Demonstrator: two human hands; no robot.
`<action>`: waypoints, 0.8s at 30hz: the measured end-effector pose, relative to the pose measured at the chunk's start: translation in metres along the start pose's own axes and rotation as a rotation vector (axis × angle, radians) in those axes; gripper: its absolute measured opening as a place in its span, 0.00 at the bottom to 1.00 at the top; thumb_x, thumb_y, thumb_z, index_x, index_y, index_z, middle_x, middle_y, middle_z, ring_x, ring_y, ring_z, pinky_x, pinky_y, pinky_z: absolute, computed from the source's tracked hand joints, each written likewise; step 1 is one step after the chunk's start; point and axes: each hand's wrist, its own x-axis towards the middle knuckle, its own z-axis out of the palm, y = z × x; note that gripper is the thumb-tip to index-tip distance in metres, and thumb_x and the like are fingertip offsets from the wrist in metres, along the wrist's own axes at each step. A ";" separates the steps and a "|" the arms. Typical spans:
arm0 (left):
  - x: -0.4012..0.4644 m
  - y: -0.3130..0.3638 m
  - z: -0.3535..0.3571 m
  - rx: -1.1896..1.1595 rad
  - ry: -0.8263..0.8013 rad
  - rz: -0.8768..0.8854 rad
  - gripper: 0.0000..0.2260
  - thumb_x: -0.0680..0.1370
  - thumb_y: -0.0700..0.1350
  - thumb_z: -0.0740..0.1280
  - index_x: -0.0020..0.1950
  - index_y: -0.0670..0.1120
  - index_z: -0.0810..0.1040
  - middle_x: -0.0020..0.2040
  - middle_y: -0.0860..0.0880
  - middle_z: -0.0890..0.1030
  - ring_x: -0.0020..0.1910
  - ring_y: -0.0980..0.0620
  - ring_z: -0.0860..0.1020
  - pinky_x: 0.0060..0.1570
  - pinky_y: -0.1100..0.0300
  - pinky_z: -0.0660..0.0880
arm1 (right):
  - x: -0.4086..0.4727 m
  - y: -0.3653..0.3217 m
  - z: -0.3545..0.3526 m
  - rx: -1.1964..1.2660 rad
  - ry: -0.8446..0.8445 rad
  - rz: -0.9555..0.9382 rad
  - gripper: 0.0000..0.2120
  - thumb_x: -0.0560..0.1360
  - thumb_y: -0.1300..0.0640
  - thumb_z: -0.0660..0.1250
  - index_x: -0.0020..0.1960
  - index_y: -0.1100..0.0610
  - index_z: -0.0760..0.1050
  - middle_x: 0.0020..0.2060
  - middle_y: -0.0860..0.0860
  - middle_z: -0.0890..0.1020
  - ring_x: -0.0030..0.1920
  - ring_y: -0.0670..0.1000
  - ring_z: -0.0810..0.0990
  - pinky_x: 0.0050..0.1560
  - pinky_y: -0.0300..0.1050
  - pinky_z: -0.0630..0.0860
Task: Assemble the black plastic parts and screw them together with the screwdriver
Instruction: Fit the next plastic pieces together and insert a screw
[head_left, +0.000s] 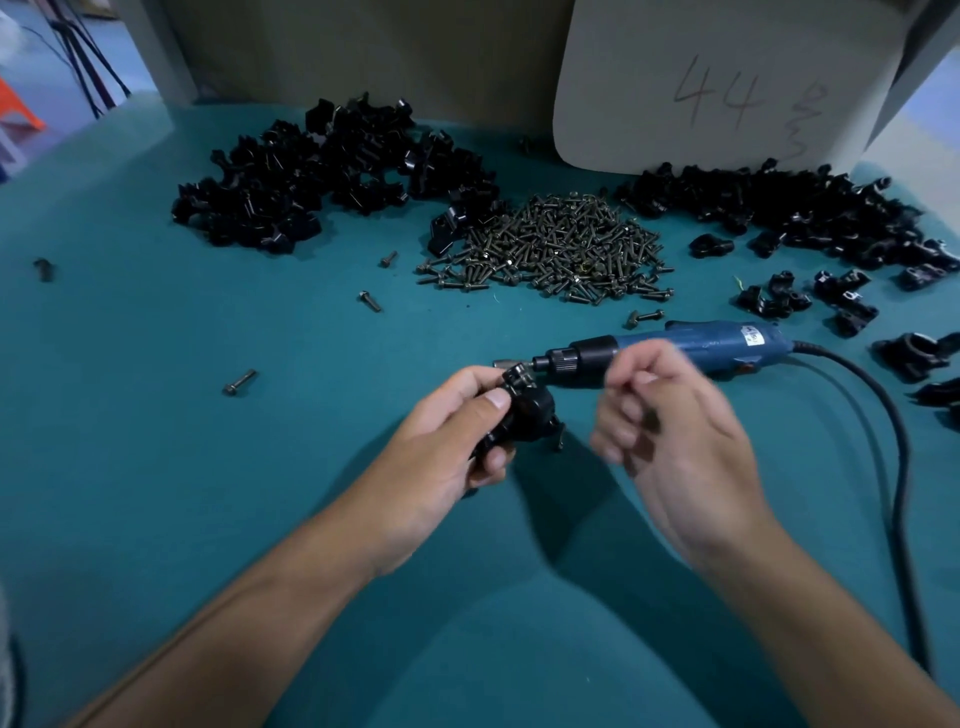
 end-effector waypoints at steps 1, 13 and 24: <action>0.000 -0.002 0.000 0.063 0.013 0.021 0.06 0.82 0.48 0.62 0.54 0.50 0.77 0.41 0.55 0.78 0.33 0.58 0.71 0.39 0.65 0.69 | -0.001 0.002 0.000 -0.070 -0.030 0.071 0.18 0.82 0.64 0.53 0.41 0.52 0.77 0.28 0.45 0.66 0.29 0.45 0.65 0.32 0.43 0.65; 0.000 -0.007 0.000 0.259 0.002 0.222 0.09 0.79 0.47 0.69 0.59 0.52 0.77 0.46 0.63 0.83 0.40 0.64 0.78 0.40 0.73 0.73 | -0.010 0.010 -0.001 -0.785 -0.124 -0.218 0.04 0.81 0.46 0.58 0.50 0.43 0.69 0.37 0.33 0.74 0.38 0.40 0.72 0.39 0.29 0.67; -0.001 -0.003 0.007 0.078 0.001 0.171 0.11 0.76 0.45 0.64 0.57 0.47 0.77 0.40 0.61 0.80 0.35 0.64 0.74 0.38 0.72 0.71 | -0.008 0.011 0.002 -0.525 -0.082 -0.116 0.08 0.81 0.46 0.56 0.46 0.44 0.72 0.33 0.39 0.74 0.35 0.41 0.72 0.40 0.35 0.70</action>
